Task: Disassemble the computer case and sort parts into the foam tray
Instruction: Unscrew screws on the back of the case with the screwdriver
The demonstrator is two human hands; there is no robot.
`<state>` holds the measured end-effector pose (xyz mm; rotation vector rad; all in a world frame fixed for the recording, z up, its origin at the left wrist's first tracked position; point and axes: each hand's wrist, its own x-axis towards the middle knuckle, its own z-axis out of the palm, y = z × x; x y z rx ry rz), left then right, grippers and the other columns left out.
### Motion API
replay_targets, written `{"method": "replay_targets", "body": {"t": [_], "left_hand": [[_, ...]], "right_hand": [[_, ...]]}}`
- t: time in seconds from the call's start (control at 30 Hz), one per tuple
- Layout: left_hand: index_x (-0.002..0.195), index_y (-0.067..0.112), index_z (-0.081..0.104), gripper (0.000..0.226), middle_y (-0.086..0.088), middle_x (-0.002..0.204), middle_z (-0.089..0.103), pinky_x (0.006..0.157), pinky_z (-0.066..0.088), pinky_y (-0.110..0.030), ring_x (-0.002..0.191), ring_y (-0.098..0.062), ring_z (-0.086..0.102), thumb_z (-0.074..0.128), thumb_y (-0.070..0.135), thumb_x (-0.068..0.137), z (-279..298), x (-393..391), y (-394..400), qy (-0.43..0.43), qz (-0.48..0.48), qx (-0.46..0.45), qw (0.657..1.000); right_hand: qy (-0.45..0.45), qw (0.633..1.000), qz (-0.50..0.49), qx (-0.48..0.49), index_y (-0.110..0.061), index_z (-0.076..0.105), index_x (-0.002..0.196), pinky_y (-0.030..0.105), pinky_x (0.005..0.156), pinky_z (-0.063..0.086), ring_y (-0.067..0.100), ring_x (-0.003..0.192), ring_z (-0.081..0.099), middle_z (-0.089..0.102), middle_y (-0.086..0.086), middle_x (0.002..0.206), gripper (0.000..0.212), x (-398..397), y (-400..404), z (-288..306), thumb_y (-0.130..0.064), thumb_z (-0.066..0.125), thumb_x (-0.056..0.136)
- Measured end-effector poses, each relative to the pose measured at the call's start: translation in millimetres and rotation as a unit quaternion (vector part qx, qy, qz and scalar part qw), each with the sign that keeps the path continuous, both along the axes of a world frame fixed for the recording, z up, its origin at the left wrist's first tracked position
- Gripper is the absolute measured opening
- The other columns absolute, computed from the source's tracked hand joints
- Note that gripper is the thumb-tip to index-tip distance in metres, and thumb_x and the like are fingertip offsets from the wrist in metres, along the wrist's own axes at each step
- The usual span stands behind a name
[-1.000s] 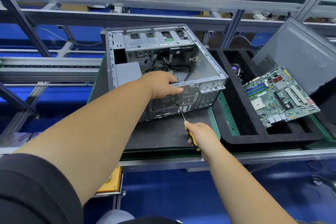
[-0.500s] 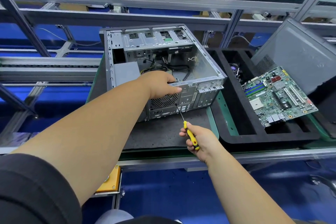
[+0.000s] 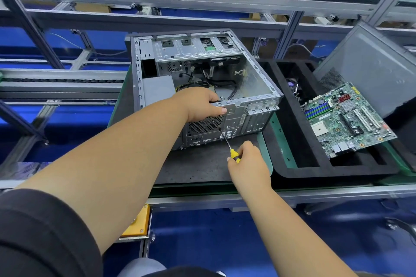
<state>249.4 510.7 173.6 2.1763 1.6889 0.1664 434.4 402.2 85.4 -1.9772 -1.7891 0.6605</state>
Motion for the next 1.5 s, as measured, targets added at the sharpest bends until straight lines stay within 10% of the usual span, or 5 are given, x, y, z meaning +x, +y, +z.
{"method": "replay_targets", "body": {"t": [0.5, 1.03, 1.17, 1.3, 1.5], "left_hand": [[0.119, 0.031, 0.064, 0.043, 0.007, 0.108, 0.065, 0.079, 0.042, -0.03, 0.094, -0.017, 0.056, 0.051, 0.06, 0.09, 1, 0, -1, 0.002, 0.002, -0.004, 1.0], [0.113, 0.028, 0.064, 0.041, 0.007, 0.096, 0.062, 0.073, 0.04, -0.03, 0.09, -0.018, 0.055, 0.051, 0.06, 0.091, 2, 1, -1, 0.009, 0.007, -0.004, 1.0], [0.116, 0.028, 0.064, 0.043, 0.009, 0.093, 0.059, 0.074, 0.04, -0.03, 0.09, -0.017, 0.055, 0.051, 0.06, 0.09, 2, 1, -2, 0.004, 0.01, -0.008, 1.0], [0.119, 0.029, 0.064, 0.044, 0.009, 0.096, 0.058, 0.074, 0.039, -0.03, 0.091, -0.017, 0.054, 0.05, 0.061, 0.091, 3, 2, -3, 0.009, 0.009, -0.006, 1.0], [0.118, 0.028, 0.064, 0.044, 0.006, 0.102, 0.064, 0.078, 0.044, -0.031, 0.095, -0.019, 0.057, 0.05, 0.06, 0.091, 4, 2, -3, 0.008, 0.01, -0.012, 1.0]], "right_hand": [[0.434, 0.842, -0.109, -0.302, -0.011, 0.063, 0.085, 0.021, 0.046, 0.034, 0.011, 0.045, 0.042, 0.065, 0.0, 0.065, 0.03, 7, 8, 17, -0.032, 0.051, 0.103], [-0.159, 0.985, 0.055, 0.032, -0.014, 0.049, 0.099, 0.033, 0.055, 0.031, 0.02, 0.069, 0.048, 0.052, -0.002, 0.08, 0.024, 1, 0, 11, -0.037, 0.044, 0.103], [0.067, 0.993, -0.003, -0.099, -0.015, 0.054, 0.085, 0.03, 0.055, 0.034, 0.017, 0.064, 0.053, 0.064, -0.002, 0.075, 0.038, 3, 6, 12, -0.048, 0.042, 0.101], [0.415, 0.859, -0.108, -0.279, -0.007, 0.067, 0.084, 0.023, 0.051, 0.038, 0.013, 0.053, 0.048, 0.066, 0.003, 0.067, 0.043, 4, 9, 13, -0.033, 0.041, 0.106], [0.507, 0.789, -0.116, -0.326, -0.008, 0.066, 0.09, 0.021, 0.043, 0.041, 0.012, 0.045, 0.05, 0.067, 0.001, 0.066, 0.033, 7, 5, 12, -0.034, 0.05, 0.103]]}}
